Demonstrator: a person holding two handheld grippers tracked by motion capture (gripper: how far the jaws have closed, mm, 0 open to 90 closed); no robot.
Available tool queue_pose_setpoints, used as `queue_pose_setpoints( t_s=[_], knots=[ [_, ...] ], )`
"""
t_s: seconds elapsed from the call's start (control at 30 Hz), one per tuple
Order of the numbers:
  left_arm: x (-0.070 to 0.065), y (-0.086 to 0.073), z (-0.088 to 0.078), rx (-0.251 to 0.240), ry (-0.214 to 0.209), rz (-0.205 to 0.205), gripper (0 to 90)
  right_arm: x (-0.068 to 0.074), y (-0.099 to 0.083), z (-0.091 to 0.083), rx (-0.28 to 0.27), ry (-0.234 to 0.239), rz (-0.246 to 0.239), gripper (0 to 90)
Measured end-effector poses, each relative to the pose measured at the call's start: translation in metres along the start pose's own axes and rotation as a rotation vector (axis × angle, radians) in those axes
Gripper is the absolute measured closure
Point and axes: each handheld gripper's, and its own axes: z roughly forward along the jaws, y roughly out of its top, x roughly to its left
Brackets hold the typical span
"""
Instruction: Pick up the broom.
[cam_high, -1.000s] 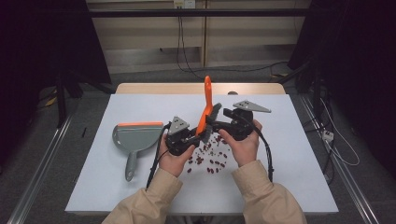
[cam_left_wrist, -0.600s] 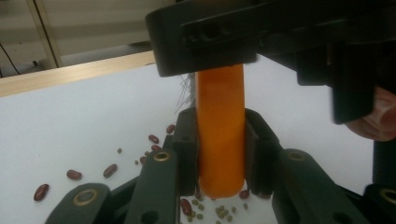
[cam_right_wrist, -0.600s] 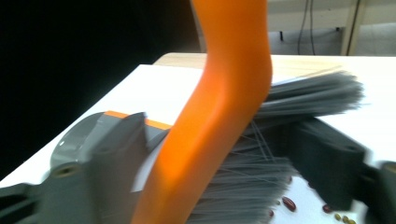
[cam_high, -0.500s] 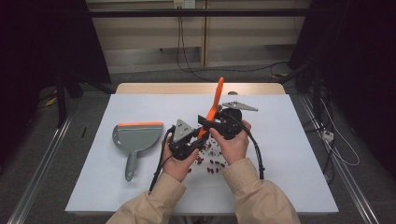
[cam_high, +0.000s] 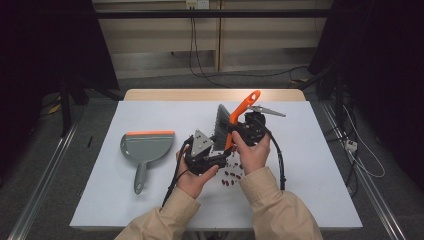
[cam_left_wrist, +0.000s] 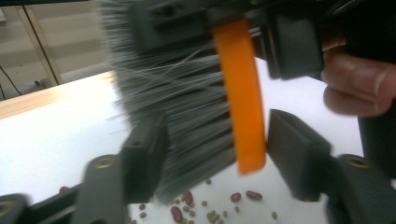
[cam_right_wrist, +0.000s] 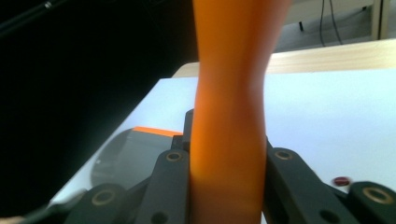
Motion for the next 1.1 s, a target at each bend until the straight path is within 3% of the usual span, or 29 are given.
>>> queue_pose_setpoints(
  t_s=[0.07,0.17,0.3,0.47,0.6,0.93,1.1],
  knots=[
    [0.003,0.000,-0.002,-0.003,-0.005,-0.004,31.5,-0.005,0.002,-0.003,0.009,-0.011,-0.008,78.0],
    [0.008,0.000,-0.005,0.001,-0.020,-0.020,22.8,-0.013,0.005,-0.008,0.019,-0.039,-0.056,77.9],
    [0.014,0.001,-0.010,0.005,-0.057,-0.022,19.2,-0.019,0.007,-0.014,0.040,-0.050,-0.069,77.9],
    [0.023,0.002,-0.017,0.000,-0.058,-0.041,13.7,-0.031,0.011,-0.026,0.080,-0.068,-0.095,77.9],
    [0.032,0.002,-0.025,-0.010,-0.082,-0.062,10.5,-0.041,0.012,-0.034,0.130,-0.112,-0.131,77.9],
    [0.058,0.003,-0.057,-0.047,-0.146,-0.065,5.7,-0.066,0.013,-0.053,0.200,-0.141,-0.126,77.9],
    [0.072,-0.001,-0.072,-0.049,-0.140,-0.071,5.3,-0.074,0.012,-0.060,0.223,-0.160,-0.121,77.9]
  ],
)
